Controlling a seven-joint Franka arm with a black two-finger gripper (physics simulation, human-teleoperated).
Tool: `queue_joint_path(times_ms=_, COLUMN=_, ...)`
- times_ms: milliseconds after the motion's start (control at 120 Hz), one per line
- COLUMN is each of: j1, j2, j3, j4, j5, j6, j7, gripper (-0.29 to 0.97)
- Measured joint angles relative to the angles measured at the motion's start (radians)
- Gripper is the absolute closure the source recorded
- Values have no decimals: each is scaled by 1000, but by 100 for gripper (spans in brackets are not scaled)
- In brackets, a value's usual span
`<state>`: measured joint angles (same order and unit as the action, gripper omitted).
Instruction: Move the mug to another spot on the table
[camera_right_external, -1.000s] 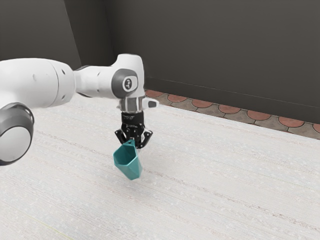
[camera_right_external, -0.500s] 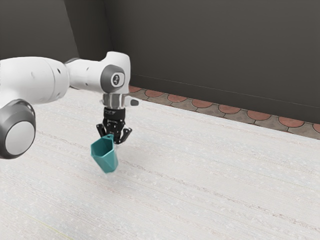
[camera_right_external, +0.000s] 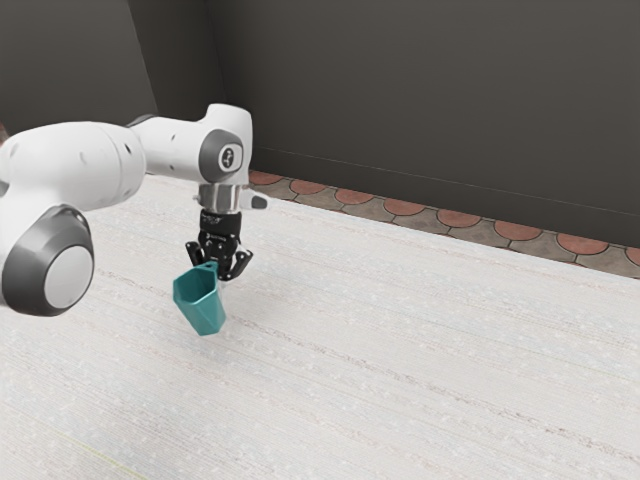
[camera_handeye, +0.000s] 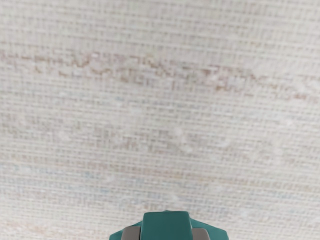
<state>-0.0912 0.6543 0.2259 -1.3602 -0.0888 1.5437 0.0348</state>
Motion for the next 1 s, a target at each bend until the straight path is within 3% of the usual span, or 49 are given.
queue_joint_path(times_ms=1000, j1=73, j2=75, j3=-38, j4=47, j5=-7, j6=3, j7=63, gripper=74)
